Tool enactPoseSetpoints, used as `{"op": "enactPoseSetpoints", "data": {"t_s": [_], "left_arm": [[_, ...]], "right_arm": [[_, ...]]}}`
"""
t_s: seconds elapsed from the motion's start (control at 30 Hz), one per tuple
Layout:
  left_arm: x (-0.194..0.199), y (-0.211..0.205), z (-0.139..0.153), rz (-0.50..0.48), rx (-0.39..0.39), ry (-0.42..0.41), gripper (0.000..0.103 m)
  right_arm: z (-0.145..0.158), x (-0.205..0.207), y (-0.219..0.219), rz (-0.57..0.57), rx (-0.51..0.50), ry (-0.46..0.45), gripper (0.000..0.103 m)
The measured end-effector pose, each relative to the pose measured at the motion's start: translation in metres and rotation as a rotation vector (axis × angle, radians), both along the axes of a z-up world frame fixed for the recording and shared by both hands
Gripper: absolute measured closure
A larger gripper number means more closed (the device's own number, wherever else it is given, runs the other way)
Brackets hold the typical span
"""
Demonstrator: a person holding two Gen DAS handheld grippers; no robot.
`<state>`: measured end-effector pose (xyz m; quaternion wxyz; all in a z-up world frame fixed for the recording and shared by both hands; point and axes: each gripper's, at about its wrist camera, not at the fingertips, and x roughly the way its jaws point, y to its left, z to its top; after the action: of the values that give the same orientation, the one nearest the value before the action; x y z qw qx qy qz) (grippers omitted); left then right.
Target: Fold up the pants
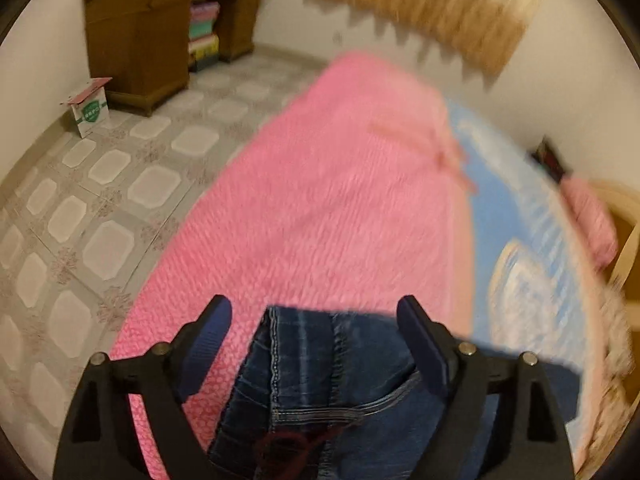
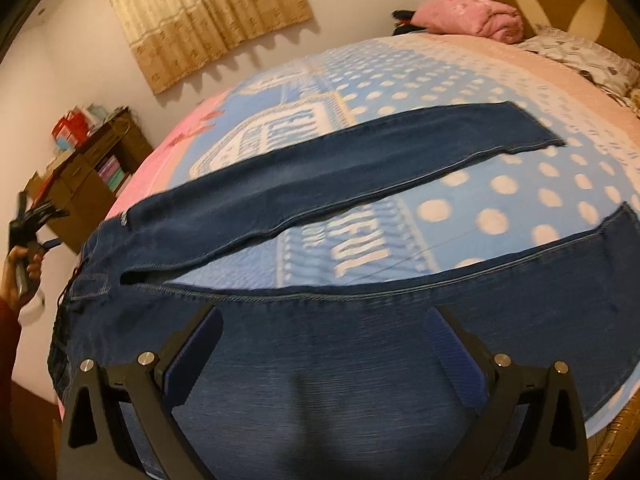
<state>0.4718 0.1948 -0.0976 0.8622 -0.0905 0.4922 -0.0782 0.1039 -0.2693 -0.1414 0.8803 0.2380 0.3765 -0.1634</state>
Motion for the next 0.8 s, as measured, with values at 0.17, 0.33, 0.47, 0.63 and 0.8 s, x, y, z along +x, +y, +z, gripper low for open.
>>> {"op": "enactPoseSetpoints", "data": {"t_s": [0.17, 0.33, 0.47, 0.63, 0.8], "left_arm": [[-0.024, -0.055, 0.004, -0.153, -0.02, -0.09, 0.019], [-0.018, -0.102, 0.001, -0.21, 0.044, -0.042, 0.019], [-0.028, -0.114, -0.002, -0.23, 0.073, -0.062, 0.019], [-0.021, -0.102, -0.018, -0.168, 0.085, -0.03, 0.019], [-0.018, -0.094, -0.026, -0.113, 0.077, -0.027, 0.019]], "right_arm": [[-0.001, 0.007, 0.007, 0.028, 0.012, 0.006, 0.001], [0.004, 0.009, 0.002, 0.033, -0.007, 0.002, 0.001], [0.025, 0.013, -0.033, 0.031, -0.017, -0.057, 0.001], [0.053, 0.025, -0.159, -0.136, 0.01, -0.141, 0.001], [0.039, 0.074, -0.286, -0.221, 0.075, -0.013, 0.002]]}}
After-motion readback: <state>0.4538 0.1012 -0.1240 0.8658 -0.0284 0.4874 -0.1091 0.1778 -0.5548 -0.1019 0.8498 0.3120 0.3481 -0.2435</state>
